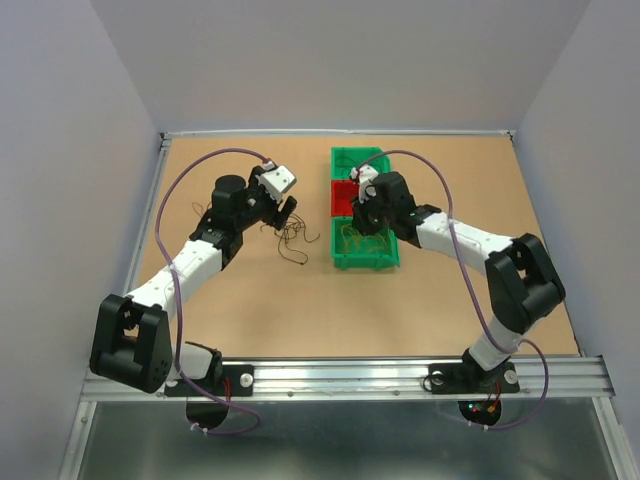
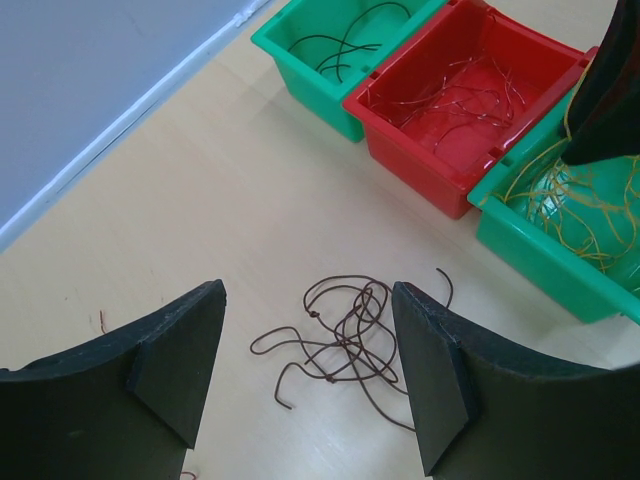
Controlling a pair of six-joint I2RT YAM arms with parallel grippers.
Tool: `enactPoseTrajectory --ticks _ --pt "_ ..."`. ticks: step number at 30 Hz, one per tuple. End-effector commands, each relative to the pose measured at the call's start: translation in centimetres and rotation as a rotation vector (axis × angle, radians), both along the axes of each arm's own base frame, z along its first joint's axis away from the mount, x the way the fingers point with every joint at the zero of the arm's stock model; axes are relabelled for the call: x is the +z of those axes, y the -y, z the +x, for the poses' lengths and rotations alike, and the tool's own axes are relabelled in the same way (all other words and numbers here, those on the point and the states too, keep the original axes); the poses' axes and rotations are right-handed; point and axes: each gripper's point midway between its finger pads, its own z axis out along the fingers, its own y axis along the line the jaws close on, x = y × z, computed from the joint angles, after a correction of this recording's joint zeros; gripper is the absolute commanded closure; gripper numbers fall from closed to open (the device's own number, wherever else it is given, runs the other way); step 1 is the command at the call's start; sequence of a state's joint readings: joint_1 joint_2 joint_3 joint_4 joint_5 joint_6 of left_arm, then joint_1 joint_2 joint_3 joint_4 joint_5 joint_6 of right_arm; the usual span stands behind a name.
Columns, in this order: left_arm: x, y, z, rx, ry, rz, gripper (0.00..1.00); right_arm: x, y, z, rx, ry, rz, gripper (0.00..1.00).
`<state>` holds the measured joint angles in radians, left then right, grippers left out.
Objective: Untangle the cables
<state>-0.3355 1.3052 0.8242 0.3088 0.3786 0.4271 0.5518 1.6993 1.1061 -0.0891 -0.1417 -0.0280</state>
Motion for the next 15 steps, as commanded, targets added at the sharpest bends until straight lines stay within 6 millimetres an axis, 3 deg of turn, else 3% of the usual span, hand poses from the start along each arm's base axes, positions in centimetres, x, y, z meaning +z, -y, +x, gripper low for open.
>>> enactPoseTrajectory --ticks 1,8,15 --pt "0.7 0.3 0.2 -0.002 0.034 0.001 0.21 3.1 0.7 -0.2 -0.083 0.063 0.048 0.67" --pt "0.7 0.3 0.1 -0.002 0.031 0.002 0.21 4.1 1.7 -1.8 -0.108 0.087 0.063 0.47" --pt "0.7 0.4 0.0 -0.009 0.031 0.002 0.17 5.8 2.3 -1.7 -0.143 0.161 0.109 0.33"
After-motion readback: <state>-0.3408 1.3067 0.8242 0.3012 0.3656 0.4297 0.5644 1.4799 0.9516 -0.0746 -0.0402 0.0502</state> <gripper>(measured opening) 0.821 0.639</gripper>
